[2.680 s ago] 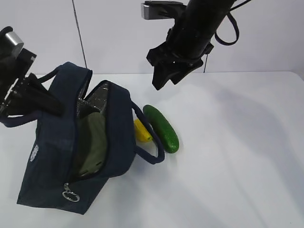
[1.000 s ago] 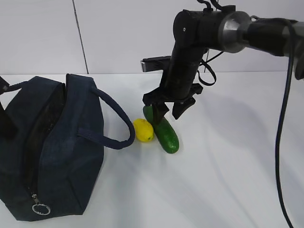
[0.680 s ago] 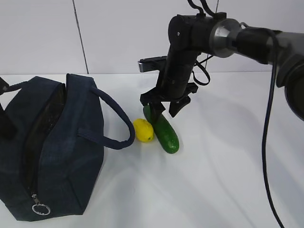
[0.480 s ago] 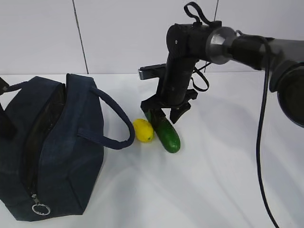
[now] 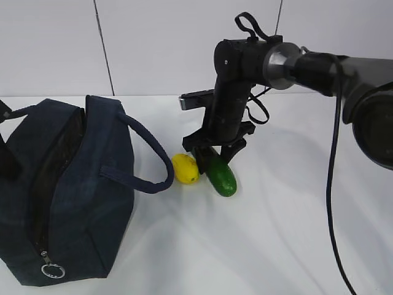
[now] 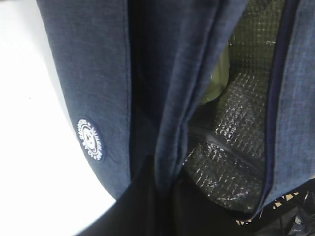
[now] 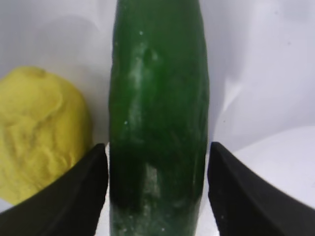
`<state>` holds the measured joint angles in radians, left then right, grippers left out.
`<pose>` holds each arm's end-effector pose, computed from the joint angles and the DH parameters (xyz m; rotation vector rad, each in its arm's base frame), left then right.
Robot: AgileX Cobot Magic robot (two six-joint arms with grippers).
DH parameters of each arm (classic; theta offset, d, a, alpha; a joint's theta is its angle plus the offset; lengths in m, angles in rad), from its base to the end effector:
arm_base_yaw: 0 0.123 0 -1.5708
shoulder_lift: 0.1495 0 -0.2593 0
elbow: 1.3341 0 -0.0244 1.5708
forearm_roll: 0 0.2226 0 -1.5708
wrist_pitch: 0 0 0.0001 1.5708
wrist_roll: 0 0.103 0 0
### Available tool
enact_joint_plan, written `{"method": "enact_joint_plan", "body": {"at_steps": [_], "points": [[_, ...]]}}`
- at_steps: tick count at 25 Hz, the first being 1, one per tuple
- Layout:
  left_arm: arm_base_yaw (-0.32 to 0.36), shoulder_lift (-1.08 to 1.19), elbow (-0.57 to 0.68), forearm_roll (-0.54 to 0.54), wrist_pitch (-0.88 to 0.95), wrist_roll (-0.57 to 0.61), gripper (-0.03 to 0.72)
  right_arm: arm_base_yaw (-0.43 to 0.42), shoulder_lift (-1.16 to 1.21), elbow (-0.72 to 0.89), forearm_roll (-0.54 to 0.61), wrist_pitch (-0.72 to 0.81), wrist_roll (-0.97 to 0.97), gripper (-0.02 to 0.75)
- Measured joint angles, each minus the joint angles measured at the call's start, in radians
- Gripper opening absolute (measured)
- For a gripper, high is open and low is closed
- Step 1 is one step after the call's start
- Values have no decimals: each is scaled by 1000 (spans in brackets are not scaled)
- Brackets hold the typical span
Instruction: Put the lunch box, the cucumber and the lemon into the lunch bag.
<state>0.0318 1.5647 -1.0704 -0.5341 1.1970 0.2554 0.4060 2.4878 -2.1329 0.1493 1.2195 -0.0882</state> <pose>0.2543 -0.0408 0.2232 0.0242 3.0097 -0.7568 0.4141 0.1937 0.1113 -0.6835 2.9957 0.2366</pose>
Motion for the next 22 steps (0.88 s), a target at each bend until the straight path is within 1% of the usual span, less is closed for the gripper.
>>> {"method": "enact_joint_plan", "body": {"at_steps": [6,12,22], "points": [[0,0,0,0,0,0,1,0,1,-38,0,0,2,456],[0,0,0,2,0,0,1,0,2,-54,0,0,4,363],[0,0,0,2,0,0,1,0,11,-61,0,4,4,354]]}}
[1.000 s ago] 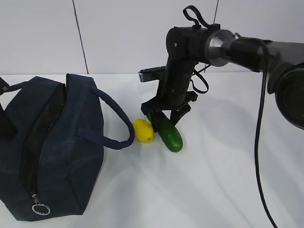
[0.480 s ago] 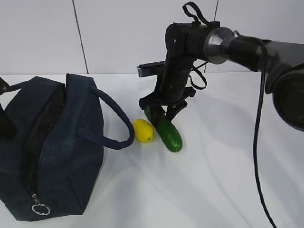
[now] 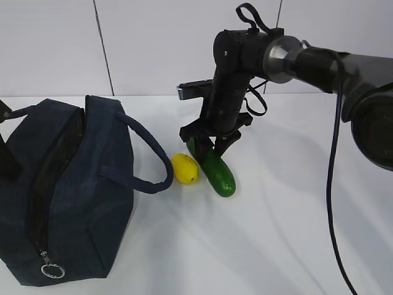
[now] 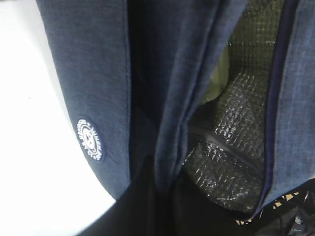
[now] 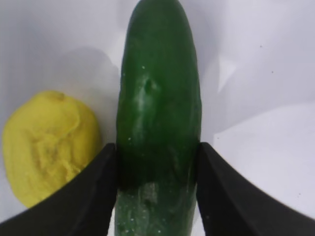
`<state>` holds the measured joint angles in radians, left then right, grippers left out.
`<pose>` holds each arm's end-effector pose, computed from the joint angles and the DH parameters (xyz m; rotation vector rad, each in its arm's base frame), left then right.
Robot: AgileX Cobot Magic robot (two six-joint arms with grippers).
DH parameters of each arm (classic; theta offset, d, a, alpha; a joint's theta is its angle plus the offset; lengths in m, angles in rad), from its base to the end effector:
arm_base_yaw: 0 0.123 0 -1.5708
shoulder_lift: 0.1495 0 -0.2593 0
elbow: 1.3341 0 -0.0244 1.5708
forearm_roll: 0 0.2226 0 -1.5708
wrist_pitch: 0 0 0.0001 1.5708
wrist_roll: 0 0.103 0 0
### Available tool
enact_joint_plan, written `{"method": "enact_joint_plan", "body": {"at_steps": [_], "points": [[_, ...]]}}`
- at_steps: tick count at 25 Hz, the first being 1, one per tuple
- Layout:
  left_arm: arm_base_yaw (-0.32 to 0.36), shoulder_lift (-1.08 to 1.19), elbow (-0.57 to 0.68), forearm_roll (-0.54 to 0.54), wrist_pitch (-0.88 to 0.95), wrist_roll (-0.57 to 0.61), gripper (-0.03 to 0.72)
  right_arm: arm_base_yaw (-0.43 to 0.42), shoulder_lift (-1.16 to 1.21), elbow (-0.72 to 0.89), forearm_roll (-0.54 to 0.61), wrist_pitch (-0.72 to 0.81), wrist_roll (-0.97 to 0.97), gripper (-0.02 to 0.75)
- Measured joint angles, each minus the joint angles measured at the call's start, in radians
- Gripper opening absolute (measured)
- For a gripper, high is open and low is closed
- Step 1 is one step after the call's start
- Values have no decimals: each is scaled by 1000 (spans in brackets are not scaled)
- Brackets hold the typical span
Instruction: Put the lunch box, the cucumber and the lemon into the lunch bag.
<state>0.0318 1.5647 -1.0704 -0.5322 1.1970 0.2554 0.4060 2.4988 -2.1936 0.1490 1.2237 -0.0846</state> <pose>0.2543 -0.0406 0.2231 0.0253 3.0106 -0.7543 0.4210 0.1966 0.1204 -0.6738 2.9515 0.2459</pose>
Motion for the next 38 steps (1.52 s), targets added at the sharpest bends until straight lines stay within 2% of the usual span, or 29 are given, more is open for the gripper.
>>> {"method": "enact_joint_plan", "body": {"at_steps": [5,14,27,33,38], "points": [[0,0,0,0,0,0,1,0,0,0,0,0,0,313],[0,0,0,0,0,0,1,0,-23,2,0,0,11,309],[0,0,0,0,0,0,1,0,-225,8,8,6,53,309],[0,0,0,0,0,0,1,0,-343,8,141,14,62,309],[0,0,0,0,0,0,1,0,-389,8,344,22,62,309]]}}
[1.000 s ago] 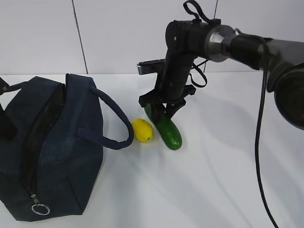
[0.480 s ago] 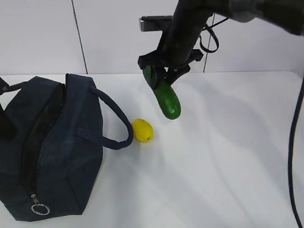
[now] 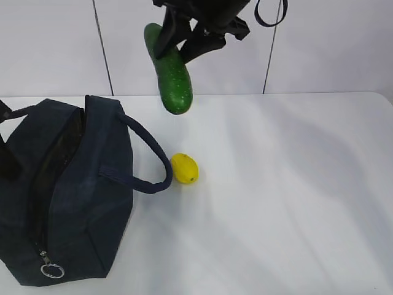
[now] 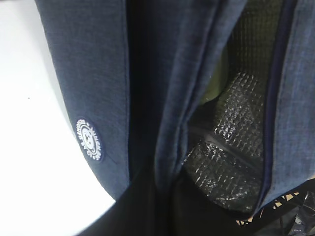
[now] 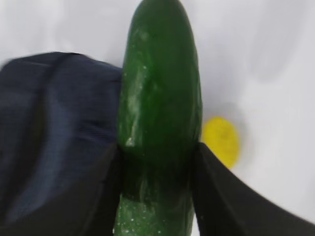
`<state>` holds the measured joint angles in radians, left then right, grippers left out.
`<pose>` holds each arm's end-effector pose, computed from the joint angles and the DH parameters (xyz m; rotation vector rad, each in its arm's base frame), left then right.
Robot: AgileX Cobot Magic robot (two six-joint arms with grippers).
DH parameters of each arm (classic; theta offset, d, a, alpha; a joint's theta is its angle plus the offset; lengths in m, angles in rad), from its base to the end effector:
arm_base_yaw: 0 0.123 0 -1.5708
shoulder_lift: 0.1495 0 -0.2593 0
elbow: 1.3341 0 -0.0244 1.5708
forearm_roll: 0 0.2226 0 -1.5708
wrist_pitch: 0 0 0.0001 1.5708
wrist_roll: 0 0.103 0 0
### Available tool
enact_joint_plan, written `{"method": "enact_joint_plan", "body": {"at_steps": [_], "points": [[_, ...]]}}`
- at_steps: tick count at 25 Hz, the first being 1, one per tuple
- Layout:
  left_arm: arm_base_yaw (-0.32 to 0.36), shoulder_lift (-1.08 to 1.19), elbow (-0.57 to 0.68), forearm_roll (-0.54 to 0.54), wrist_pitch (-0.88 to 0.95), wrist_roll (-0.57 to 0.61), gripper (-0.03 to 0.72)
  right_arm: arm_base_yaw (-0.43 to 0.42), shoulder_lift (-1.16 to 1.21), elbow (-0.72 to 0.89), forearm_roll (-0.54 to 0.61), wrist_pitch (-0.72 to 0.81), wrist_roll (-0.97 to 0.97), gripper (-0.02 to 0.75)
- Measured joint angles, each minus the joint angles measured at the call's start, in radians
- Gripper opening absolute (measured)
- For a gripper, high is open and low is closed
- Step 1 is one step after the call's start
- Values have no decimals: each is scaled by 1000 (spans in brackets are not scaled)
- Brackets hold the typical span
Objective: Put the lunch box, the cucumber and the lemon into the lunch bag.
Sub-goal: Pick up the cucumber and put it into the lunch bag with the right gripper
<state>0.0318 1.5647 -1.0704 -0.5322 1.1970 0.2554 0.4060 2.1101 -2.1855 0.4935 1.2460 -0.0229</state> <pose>0.2543 -0.0406 0.2231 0.0253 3.0106 -0.7543 0.3738 0.2111 0.3037 -0.5103 2.6054 0.7998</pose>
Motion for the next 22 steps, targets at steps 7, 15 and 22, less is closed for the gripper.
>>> {"method": "enact_joint_plan", "body": {"at_steps": [7,15,22], "points": [[0,0,0,0,0,0,1,0,-11,0,171,1,1,309],[0,0,0,0,0,0,1,65,-20,49,238,1,1,309],[0,0,0,0,-15,-8,1,132,-20,137,261,1,1,309]]}}
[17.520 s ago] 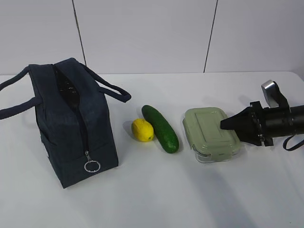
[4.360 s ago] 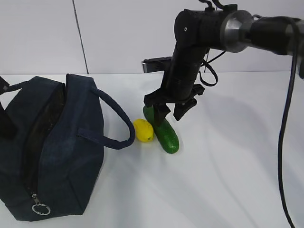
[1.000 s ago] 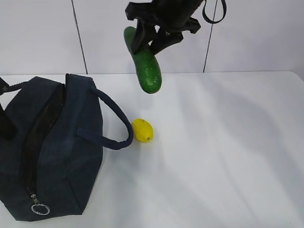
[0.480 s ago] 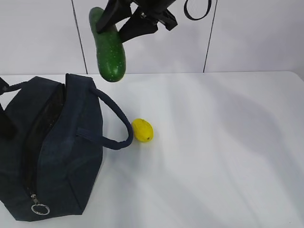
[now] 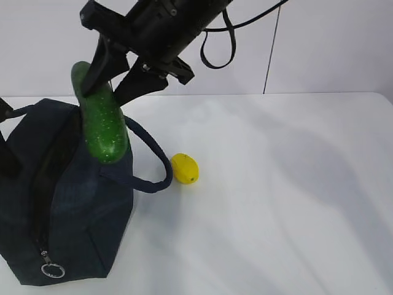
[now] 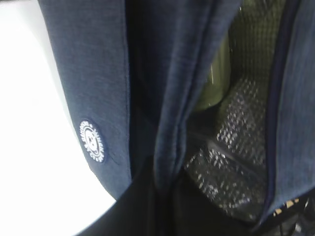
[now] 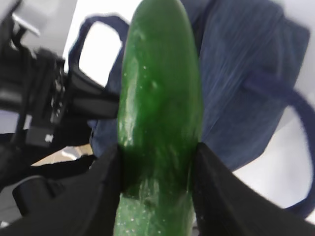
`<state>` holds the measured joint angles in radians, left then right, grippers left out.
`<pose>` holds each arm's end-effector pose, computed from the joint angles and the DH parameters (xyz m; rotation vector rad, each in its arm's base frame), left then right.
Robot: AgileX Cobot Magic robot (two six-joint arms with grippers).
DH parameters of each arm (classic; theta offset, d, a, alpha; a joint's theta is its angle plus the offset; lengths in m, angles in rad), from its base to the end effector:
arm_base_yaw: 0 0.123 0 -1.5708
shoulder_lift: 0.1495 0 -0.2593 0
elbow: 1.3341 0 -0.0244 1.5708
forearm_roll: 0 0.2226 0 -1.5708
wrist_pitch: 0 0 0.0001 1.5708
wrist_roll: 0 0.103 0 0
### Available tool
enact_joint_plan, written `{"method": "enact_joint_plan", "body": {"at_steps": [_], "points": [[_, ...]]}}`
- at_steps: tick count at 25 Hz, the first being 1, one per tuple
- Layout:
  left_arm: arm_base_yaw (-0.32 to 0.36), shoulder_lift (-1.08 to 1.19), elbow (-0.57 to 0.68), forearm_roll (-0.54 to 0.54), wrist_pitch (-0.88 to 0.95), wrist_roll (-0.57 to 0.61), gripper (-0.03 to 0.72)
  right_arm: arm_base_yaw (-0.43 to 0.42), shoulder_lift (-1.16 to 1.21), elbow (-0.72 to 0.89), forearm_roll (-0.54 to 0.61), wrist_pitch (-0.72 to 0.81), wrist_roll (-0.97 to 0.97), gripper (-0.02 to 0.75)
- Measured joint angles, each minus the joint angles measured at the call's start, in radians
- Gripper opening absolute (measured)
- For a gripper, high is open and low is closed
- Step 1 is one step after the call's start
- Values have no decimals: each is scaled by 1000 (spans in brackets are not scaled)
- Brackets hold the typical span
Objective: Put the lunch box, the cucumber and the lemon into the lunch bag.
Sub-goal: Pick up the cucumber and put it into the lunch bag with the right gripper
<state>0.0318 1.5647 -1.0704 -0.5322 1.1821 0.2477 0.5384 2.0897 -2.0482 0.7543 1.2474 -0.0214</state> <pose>0.2558 -0.0403 0.2230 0.0082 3.0002 -0.7463 0.3244 0.2717 0.2914 -0.6117 2.6825 1.1910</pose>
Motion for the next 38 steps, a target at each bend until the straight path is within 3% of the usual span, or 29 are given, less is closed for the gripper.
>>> {"method": "enact_joint_plan", "body": {"at_steps": [5,21,28,38], "points": [[0,0,0,-15,-52,-36,1,40,2,2,17,0,0,309],[0,0,0,-45,-77,-44,1,54,142,2,234,-14,-14,309],[0,0,0,-45,-77,-44,1,58,201,2,224,-22,-16,309],[0,0,0,-45,-71,-44,1,51,205,2,46,-47,21,309]]}}
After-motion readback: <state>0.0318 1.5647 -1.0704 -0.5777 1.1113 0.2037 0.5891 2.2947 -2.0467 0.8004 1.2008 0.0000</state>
